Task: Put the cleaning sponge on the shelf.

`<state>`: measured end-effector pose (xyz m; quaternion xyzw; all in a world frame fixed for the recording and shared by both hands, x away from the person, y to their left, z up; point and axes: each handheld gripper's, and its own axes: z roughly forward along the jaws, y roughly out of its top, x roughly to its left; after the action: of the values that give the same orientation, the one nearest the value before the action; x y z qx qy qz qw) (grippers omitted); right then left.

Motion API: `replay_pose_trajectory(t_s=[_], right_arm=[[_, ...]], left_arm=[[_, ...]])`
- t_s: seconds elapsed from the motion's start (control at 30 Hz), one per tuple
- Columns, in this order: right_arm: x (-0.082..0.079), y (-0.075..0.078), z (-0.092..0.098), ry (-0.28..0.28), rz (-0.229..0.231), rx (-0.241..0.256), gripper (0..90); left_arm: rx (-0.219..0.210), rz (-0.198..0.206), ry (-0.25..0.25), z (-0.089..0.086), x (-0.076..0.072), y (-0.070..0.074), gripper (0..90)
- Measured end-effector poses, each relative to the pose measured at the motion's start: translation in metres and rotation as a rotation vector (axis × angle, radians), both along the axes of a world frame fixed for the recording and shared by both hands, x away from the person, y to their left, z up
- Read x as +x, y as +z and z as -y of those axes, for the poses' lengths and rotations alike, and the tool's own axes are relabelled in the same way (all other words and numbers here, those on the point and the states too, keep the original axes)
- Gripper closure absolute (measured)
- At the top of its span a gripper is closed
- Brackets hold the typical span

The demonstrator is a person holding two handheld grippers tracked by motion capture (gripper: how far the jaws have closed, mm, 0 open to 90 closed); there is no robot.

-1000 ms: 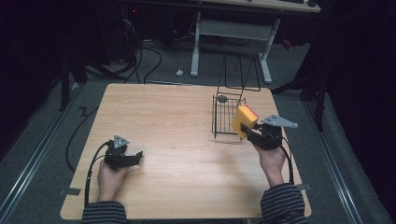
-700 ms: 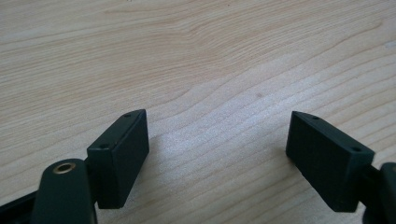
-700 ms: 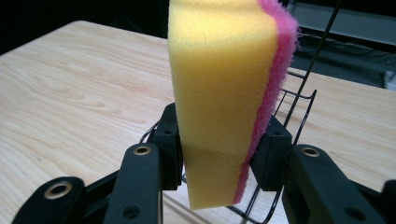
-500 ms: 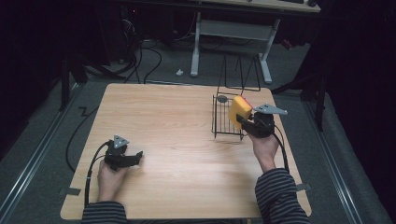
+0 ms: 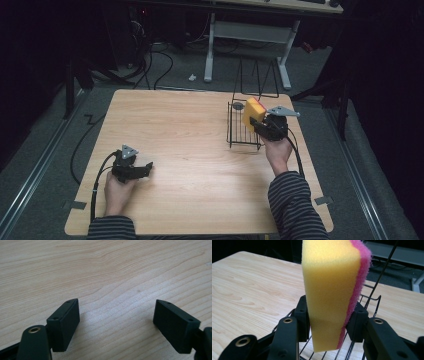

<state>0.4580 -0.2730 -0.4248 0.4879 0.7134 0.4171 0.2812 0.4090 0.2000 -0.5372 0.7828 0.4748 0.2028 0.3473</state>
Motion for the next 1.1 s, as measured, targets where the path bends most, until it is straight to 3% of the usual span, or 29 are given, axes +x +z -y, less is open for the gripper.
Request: replay_pose_trajectory(t_s=[0.67, 1.1], right_arm=[[0.036, -0.033, -0.009, -0.044, -0.062, -0.028, 60.8], [0.045, -0.043, -0.011, -0.067, -0.077, -0.047, 60.7]], left_arm=[[0.0, 0.0, 0.0, 0.0, 0.0, 0.0, 21.8], [0.0, 0.0, 0.0, 0.0, 0.0, 0.0, 21.8]])
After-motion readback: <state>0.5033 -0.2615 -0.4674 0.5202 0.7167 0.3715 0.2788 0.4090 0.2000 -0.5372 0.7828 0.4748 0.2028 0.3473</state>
